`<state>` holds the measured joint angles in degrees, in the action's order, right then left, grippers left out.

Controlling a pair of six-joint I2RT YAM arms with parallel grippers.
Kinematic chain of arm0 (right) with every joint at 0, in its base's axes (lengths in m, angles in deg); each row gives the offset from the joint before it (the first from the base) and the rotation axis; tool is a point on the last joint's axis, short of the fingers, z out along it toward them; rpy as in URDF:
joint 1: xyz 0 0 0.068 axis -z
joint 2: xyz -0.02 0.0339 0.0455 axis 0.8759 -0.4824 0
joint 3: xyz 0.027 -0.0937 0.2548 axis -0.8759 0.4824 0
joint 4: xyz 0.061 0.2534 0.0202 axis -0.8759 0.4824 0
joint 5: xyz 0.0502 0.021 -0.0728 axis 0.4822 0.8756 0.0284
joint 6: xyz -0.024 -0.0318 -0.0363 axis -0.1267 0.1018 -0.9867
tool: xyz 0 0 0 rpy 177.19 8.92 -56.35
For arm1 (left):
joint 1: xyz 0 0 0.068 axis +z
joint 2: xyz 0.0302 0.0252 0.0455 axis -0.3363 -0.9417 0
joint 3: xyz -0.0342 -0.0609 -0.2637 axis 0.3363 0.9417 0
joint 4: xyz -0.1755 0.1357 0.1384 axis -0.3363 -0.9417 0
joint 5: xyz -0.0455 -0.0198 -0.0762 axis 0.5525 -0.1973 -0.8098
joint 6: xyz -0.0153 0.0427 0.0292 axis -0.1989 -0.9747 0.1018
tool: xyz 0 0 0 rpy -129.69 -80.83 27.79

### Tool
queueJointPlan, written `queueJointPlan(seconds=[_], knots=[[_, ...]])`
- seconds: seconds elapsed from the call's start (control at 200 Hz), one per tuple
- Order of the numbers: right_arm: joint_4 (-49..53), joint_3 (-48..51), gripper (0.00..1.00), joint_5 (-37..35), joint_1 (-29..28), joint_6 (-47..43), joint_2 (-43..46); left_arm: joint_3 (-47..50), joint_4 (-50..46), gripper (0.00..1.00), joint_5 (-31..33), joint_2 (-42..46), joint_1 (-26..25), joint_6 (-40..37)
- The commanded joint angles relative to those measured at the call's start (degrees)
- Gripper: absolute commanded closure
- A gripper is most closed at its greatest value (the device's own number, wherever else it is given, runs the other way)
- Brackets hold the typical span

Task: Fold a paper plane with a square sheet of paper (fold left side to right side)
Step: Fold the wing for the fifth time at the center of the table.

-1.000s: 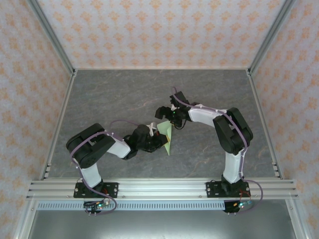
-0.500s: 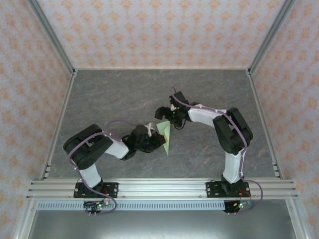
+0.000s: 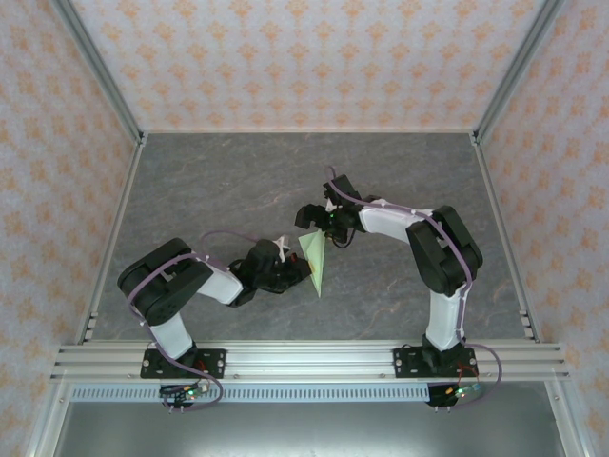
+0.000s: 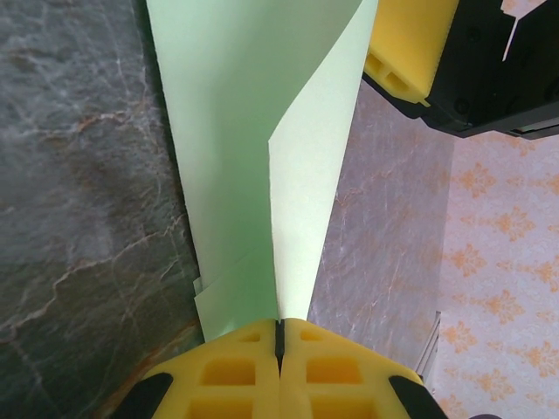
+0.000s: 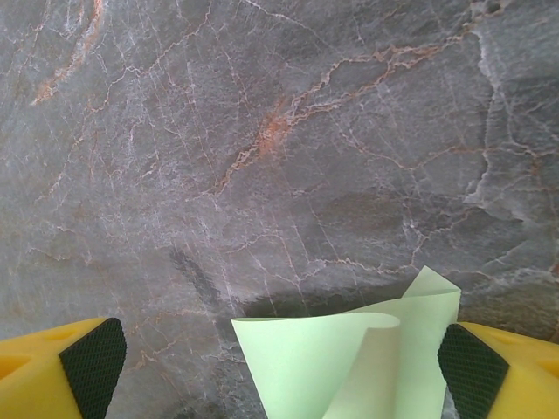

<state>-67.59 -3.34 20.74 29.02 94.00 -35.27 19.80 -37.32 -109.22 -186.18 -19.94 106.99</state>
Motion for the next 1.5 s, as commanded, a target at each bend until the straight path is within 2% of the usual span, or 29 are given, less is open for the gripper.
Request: queueJointPlan(seconds=[0.0,0.881,1.181,1.366,1.436,1.496], knots=[[3.5,0.0,0.03,-2.0,-0.4,-1.1,-1.8,0.4,-1.4,1.0,1.8,0.6,0.6,-1.8],[2.5,-0.1,0.02,-1.1,-0.4,-1.0,-1.3,-0.7,-3.8,1.0,1.9,-3.0,0.7,-1.4],[-0.2,0.3,0.01,-1.5,-0.4,-1.2,4.6,-1.6,-4.2,1.0,1.4,-5.1,0.7,-0.9],[2.3,0.7,0.01,-5.8,-0.4,-2.9,9.6,-1.5,-5.1,1.0,1.6,-5.1,0.7,-0.9],[2.5,1.6,0.05,-4.6,-0.4,-3.2,11.1,-1.6,-5.2,1.0,1.7,-5.2,0.7,-0.9],[1.6,3.4,0.17,-2.3,-0.4,-2.9,12.2,-1.6,-5.2,1.0,1.7,-5.2,0.6,-0.8]])
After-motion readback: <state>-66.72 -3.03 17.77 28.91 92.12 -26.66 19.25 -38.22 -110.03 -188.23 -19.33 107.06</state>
